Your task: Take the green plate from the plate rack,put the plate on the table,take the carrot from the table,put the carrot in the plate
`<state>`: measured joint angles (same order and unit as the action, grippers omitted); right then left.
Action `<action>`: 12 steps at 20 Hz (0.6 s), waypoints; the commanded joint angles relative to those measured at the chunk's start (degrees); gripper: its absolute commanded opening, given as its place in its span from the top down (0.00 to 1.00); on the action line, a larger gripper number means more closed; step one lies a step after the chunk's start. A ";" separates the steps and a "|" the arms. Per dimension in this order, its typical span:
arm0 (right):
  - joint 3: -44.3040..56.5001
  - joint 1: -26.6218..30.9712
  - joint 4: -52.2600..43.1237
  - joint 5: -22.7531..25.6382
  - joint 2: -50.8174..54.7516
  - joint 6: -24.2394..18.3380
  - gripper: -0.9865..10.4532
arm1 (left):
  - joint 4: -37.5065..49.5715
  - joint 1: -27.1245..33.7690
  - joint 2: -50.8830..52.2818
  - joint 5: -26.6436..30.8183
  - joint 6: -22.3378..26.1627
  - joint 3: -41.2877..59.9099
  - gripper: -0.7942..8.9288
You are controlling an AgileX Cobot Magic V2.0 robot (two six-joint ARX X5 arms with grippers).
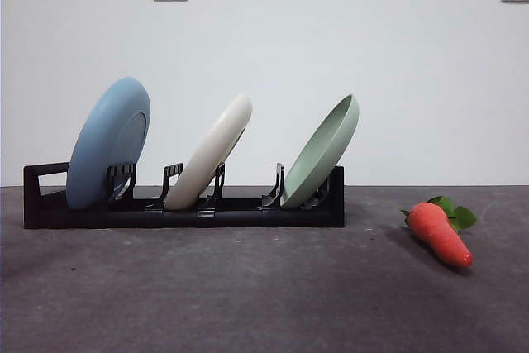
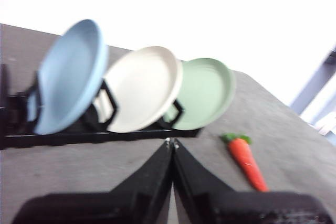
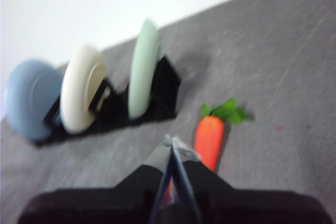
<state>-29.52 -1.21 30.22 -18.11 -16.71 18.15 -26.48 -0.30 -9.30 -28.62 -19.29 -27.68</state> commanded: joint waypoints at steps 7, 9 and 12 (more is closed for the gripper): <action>-22.60 -0.87 25.22 -3.04 -16.44 -15.78 0.92 | -14.45 -0.11 -14.12 -10.99 10.69 -16.81 0.92; -26.08 -1.40 29.53 -3.06 -19.15 -17.79 0.92 | -19.19 -0.11 -17.00 -12.37 13.97 -19.82 0.92; -30.64 -2.54 37.16 -5.40 -23.39 -21.27 0.92 | -27.32 -0.15 -21.90 -14.51 20.13 -24.63 0.93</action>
<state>-60.16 -3.62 67.18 -23.29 -40.25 -0.69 -53.65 -0.30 -31.20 -42.76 -3.31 -52.18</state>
